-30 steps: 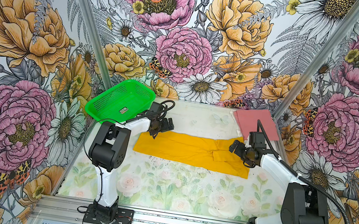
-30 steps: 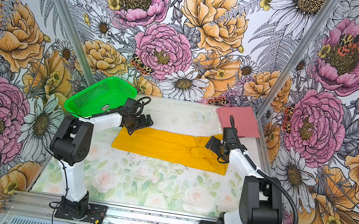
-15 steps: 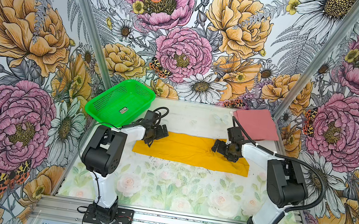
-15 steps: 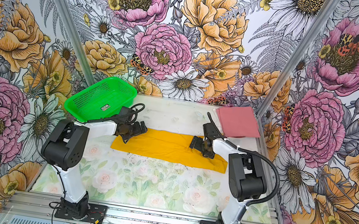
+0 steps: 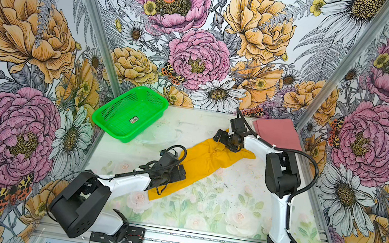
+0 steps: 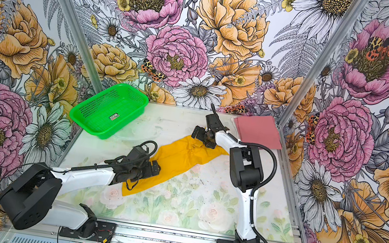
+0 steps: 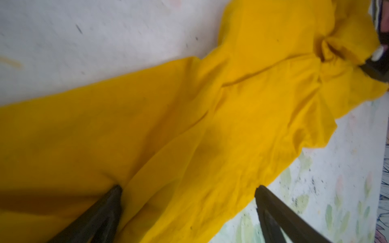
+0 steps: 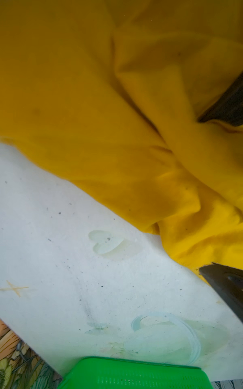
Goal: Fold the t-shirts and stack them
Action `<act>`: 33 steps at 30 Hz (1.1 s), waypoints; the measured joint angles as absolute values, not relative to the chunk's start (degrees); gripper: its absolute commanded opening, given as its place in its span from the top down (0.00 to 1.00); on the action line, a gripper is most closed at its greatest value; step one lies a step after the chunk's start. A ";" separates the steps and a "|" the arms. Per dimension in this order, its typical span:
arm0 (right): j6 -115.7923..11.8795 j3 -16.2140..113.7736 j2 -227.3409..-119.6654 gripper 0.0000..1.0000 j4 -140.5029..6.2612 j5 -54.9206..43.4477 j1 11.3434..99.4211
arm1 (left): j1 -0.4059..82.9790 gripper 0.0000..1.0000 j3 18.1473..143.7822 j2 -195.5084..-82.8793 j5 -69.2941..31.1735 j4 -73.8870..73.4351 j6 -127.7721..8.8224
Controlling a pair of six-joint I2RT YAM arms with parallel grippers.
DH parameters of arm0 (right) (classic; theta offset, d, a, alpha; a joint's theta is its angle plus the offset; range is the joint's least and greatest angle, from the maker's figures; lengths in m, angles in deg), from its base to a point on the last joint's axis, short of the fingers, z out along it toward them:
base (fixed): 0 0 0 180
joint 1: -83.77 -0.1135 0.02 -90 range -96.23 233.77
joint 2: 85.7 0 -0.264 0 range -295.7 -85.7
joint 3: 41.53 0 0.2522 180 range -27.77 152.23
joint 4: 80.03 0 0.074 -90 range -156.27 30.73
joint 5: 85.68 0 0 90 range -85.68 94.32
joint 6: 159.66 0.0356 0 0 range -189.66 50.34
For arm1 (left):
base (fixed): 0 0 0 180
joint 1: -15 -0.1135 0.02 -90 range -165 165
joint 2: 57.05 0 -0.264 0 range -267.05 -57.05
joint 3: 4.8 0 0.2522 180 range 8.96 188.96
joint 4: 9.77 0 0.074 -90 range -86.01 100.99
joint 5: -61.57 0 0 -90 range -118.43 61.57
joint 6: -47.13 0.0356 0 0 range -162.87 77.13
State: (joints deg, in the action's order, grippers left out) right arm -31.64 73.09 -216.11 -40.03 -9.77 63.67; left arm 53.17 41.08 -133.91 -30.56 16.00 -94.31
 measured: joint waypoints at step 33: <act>-40.53 50.77 -196.22 0.02 -33.04 -5.71 29.53 | 18.85 0.01 44.82 -123.46 -21.93 27.85 -82.18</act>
